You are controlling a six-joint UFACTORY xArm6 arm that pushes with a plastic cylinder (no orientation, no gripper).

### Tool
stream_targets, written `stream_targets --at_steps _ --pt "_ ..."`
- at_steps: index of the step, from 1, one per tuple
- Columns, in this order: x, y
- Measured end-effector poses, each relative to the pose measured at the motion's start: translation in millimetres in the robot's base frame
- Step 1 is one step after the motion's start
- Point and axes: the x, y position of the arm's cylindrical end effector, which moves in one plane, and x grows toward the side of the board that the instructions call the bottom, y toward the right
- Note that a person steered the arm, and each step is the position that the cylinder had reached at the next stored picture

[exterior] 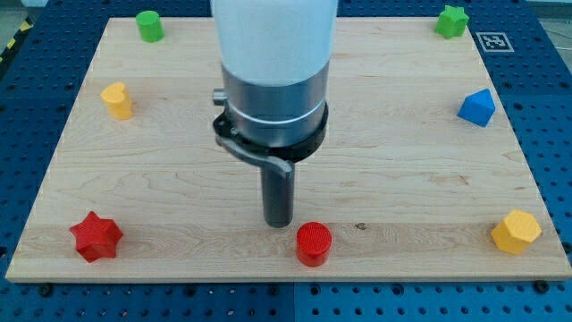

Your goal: Push red circle slightly to the right

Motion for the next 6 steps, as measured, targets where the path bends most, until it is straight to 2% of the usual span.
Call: stream_targets --at_steps 1,2,3,6 --pt "1.5 -9.8" --pt "26.6 -10.1" --pt "34.2 -9.8" --pt "52.2 40.1"
